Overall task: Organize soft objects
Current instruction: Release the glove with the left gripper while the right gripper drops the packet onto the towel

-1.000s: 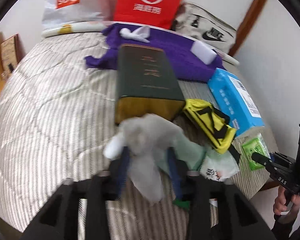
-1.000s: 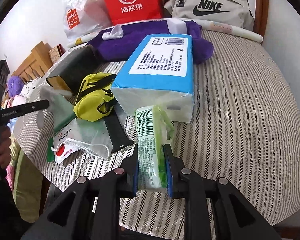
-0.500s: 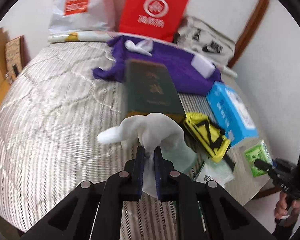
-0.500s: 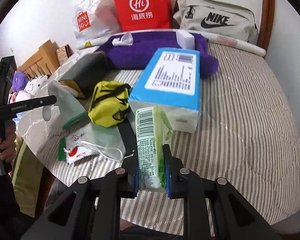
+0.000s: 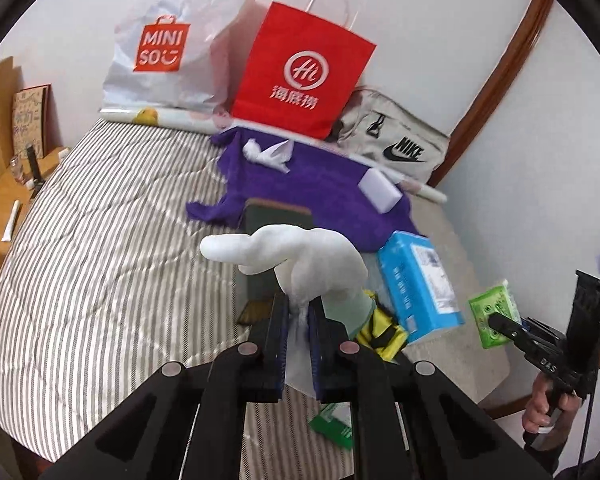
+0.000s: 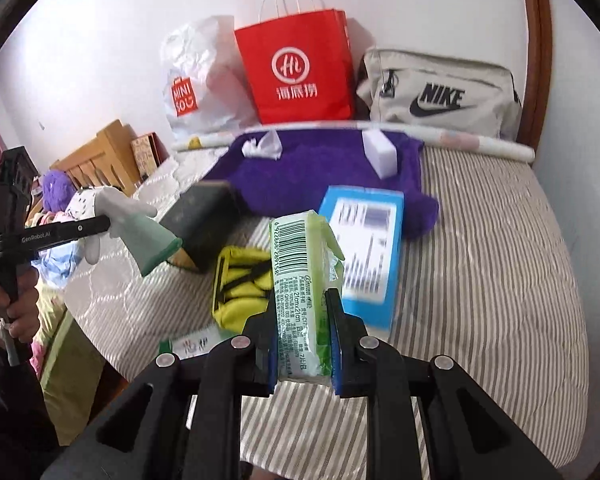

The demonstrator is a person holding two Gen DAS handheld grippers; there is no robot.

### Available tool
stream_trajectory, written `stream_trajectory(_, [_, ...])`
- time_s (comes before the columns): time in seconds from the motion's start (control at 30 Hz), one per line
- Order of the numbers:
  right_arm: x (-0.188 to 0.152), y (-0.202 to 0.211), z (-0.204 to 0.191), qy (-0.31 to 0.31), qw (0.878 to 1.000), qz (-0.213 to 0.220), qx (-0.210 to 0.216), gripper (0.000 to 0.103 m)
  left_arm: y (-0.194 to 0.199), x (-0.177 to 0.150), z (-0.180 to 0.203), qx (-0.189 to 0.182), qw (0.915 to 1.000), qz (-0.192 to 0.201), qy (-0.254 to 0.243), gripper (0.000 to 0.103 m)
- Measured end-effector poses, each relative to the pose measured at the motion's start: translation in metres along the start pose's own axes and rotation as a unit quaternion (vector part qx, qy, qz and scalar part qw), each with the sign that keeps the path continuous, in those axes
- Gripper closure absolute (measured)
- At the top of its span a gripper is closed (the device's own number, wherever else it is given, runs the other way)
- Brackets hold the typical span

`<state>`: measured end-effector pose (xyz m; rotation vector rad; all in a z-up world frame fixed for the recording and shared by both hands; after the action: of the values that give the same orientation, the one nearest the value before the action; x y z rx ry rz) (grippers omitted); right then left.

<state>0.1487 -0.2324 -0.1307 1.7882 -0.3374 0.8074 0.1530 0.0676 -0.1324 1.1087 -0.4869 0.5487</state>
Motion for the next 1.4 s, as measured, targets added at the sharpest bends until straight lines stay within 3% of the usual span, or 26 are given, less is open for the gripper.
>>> stream_trajectory(0.83, [0.123,-0.089,0.044,-0.005,1.000,-0.010,-0.020,0.084,-0.073,0.107,0.011,-0.025,0.9994,0.011,0.019,0.093])
stream_trajectory(1.4, [0.141,-0.195,0.075,-0.003,0.995,-0.094,-0.018,0.084,-0.151,0.146,-0.013,-0.024,0.9981,-0.009,0.057,0.093])
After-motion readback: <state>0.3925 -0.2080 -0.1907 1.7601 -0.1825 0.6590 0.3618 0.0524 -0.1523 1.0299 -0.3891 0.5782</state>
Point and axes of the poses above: each gripper's, at about its wrist camera, not at the fingertips, and y roughly against the way its jaws point, z to its right, x to its top, the point moved 6 cm from there along -y, roughly the way its jaws point
